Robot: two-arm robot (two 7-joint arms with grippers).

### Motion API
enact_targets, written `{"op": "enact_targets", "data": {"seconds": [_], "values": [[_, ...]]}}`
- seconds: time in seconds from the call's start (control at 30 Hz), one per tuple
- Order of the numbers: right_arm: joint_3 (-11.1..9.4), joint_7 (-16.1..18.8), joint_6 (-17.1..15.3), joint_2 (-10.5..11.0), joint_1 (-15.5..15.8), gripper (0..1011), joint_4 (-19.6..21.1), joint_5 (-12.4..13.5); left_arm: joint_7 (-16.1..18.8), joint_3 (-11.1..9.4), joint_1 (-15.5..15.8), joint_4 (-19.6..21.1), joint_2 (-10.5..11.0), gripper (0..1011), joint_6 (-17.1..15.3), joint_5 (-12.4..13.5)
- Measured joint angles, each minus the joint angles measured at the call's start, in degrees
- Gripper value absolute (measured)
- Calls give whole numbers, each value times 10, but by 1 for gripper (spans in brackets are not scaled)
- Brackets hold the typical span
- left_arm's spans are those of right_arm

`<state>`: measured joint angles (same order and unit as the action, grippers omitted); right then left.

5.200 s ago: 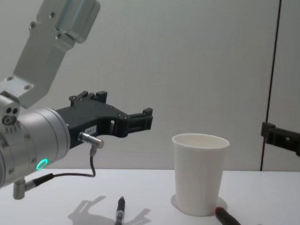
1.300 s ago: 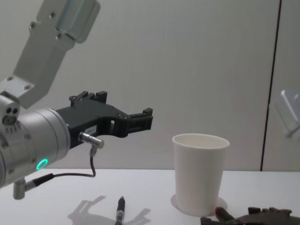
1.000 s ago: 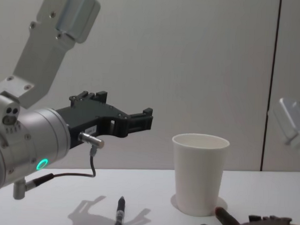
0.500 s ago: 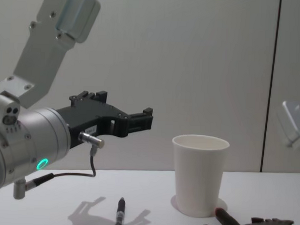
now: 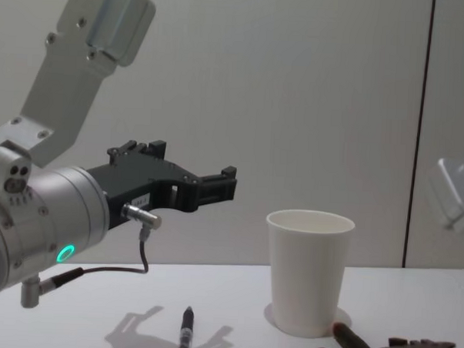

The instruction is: Place the pen into the pen holder.

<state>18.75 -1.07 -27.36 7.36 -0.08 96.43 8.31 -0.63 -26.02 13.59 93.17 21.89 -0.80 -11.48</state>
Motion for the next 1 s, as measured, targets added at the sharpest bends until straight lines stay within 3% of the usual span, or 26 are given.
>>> {"op": "enact_targets", "data": {"seconds": [0.23,1.0], "values": [[0,0,-1,0,0,852,-1,0,0,0,0,0,0,1001,0,0],[-2,0,0,-1,0,708,-2,1,0,0,0,0,0,1001,0,0]]}}
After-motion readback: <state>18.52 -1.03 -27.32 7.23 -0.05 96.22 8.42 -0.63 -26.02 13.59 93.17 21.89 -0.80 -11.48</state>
